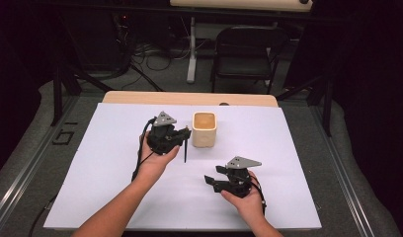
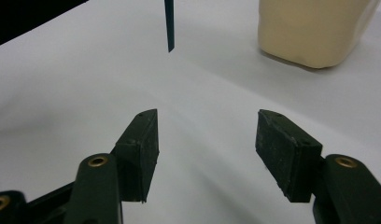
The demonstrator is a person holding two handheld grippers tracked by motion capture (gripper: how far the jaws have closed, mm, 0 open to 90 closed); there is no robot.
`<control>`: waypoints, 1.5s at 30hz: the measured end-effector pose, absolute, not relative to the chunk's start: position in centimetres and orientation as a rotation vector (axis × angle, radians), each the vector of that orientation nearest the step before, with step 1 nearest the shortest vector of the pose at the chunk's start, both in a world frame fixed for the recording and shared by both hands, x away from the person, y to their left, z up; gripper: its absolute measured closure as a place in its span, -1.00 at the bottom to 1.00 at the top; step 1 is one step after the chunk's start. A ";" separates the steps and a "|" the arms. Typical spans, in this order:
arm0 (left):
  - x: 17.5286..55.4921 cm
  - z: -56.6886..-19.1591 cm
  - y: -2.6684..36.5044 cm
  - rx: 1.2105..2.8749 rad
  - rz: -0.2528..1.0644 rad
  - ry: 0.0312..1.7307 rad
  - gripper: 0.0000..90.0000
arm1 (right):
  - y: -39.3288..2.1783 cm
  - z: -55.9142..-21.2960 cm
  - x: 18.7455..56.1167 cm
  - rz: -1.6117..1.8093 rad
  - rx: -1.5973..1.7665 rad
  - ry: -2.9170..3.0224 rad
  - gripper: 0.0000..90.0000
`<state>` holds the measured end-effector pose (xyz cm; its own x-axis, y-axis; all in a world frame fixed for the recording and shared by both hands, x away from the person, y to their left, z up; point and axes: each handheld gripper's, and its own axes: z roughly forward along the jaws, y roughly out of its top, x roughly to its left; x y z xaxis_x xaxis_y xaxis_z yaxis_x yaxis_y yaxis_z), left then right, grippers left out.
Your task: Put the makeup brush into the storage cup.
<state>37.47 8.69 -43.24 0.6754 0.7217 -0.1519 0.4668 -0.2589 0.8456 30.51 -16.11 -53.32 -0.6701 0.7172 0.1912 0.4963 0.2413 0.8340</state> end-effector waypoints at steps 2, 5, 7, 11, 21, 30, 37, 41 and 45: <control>37.7 -42.9 8.7 1.908 0.332 0.929 0.86 | -16.1 -53.3 30.5 1.390 1.137 2.284 -0.15; 38.0 -42.4 8.6 1.903 0.338 0.927 0.86 | -16.2 -53.2 30.5 1.377 1.130 2.282 -0.17; 38.1 -42.1 8.6 1.901 0.343 0.923 0.86 | -16.1 -53.2 30.5 1.373 1.118 2.279 -0.20; 38.4 -41.4 8.4 1.893 0.346 0.921 0.86 | -16.1 -52.9 30.2 1.389 1.084 2.272 -0.21; 39.3 -40.2 7.9 1.873 0.361 0.917 0.86 | -17.1 -52.6 30.0 1.349 1.081 2.285 -0.26; 40.3 -39.3 7.9 1.862 0.383 0.926 0.86 | -17.8 -52.5 29.8 1.324 1.129 2.257 -0.69; 41.1 -38.6 7.9 1.845 0.409 0.935 0.86 | -18.3 -52.7 29.2 1.313 1.128 2.272 -0.70; 41.4 -38.2 7.8 1.834 0.427 0.942 0.86 | -18.8 -53.0 29.0 1.292 1.132 2.275 -0.70; 41.7 -37.8 7.6 1.830 0.439 0.944 0.86 | -19.2 -53.0 28.9 1.287 1.141 2.267 -0.70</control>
